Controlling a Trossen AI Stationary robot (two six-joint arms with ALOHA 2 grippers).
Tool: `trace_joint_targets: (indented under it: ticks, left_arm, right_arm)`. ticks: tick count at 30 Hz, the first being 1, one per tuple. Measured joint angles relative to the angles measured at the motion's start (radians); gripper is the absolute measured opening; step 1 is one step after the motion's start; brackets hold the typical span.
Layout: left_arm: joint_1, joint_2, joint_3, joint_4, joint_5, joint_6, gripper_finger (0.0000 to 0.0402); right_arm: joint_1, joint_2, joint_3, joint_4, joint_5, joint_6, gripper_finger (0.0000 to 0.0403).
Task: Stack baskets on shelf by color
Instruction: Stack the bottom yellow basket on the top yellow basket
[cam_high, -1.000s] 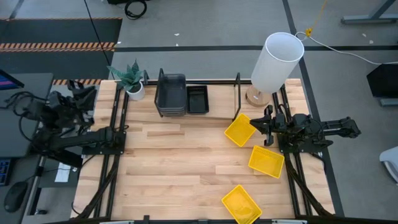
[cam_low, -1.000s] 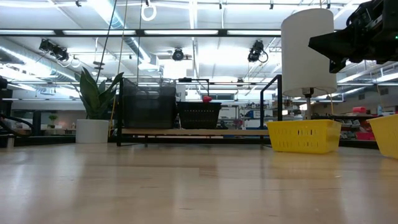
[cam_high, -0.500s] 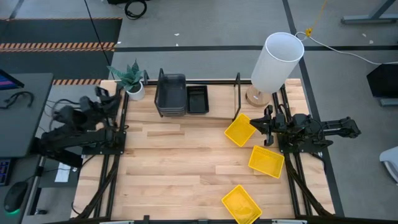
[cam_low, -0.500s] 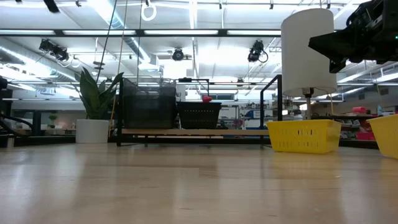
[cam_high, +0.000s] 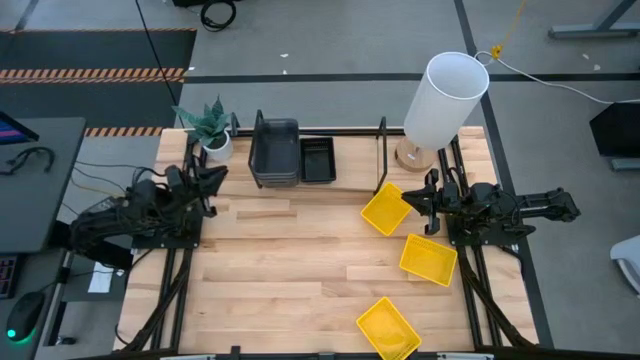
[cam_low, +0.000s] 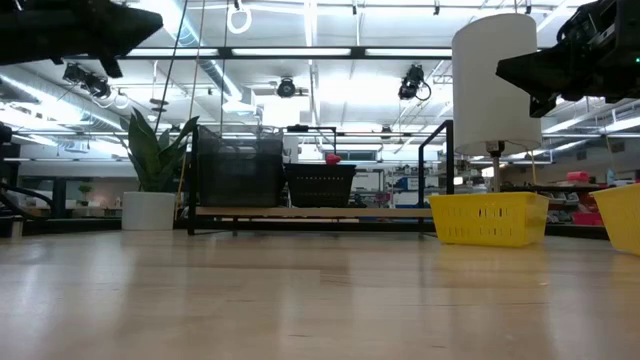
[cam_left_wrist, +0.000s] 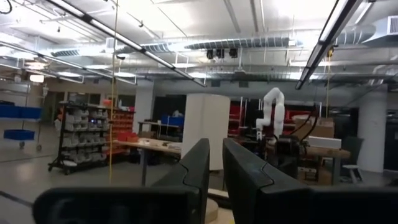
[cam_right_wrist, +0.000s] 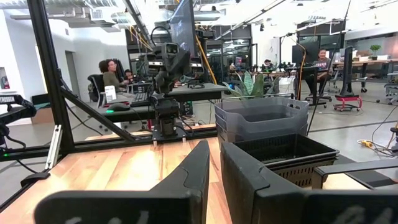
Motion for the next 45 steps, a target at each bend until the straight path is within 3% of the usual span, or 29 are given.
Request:
trace_joint_targets:
  ticks: [20,34,45]
  left_arm:
    - [-0.002,0.001,-0.094,0.0,0.056,-0.039,0.005]
    - [-0.001,0.001,-0.094,-0.21,0.333,-0.009,0.005]
    - [-0.002,0.01,-0.094,-0.295,0.361,0.041,0.005]
  right_arm:
    - [0.0,0.0,0.0,0.0,0.0,0.0,0.0045]
    - [0.0,0.0,0.0,0.0,0.0,0.0,0.0045]
    - [0.0,0.0,0.0,0.0,0.0,0.0,0.0045]
